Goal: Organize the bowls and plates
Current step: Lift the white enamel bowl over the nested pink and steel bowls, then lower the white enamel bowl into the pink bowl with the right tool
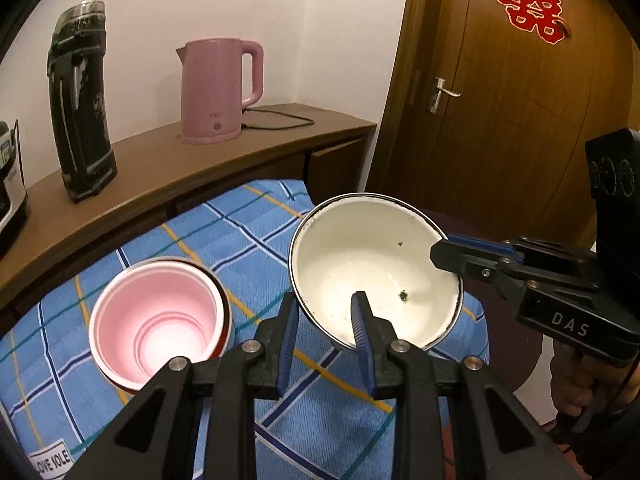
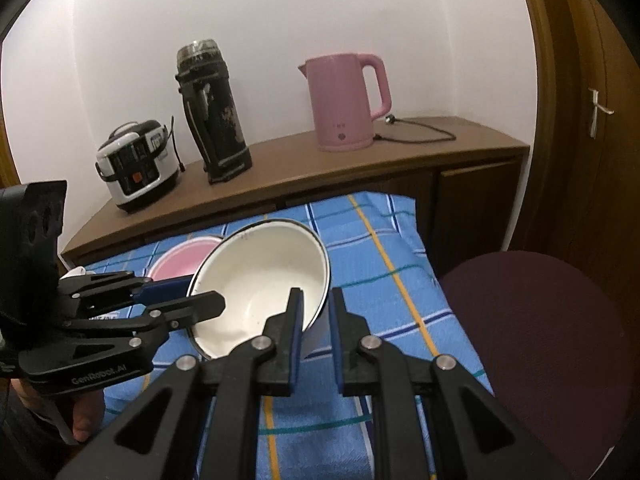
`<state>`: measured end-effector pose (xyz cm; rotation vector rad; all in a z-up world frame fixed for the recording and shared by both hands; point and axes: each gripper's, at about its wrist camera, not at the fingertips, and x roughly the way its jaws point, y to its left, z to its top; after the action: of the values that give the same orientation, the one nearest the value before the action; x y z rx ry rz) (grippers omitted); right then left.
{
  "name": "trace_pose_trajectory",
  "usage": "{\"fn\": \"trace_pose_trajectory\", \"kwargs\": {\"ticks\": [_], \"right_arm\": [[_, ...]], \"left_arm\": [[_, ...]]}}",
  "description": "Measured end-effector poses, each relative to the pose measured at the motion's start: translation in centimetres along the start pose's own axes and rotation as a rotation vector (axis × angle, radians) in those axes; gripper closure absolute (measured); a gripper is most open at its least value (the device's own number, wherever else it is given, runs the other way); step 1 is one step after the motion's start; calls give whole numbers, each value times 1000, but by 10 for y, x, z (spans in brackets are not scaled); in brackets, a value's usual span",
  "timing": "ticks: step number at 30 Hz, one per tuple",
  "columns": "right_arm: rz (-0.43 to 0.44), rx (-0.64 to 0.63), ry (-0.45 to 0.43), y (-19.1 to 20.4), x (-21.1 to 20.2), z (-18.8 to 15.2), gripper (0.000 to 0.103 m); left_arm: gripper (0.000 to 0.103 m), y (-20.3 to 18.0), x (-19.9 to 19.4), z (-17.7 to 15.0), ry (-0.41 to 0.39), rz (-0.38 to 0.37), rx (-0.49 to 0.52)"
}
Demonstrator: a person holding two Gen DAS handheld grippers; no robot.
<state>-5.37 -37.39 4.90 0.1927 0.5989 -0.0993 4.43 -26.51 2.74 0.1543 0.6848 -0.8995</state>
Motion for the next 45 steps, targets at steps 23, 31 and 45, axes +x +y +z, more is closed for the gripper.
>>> {"fn": "trace_pose_trajectory", "kwargs": {"ticks": [23,31,45], "right_arm": [[30,-81,-59,37,-3,33,89],[49,-118,-68,58,6,46,89],[81,-157,-41,79,26,55,88]], "left_arm": [[73,31,-37,21,-131,-1,-67],[73,52,-42,21,-145,14,-125],[73,81,-53,19,-163,35,-198]]}}
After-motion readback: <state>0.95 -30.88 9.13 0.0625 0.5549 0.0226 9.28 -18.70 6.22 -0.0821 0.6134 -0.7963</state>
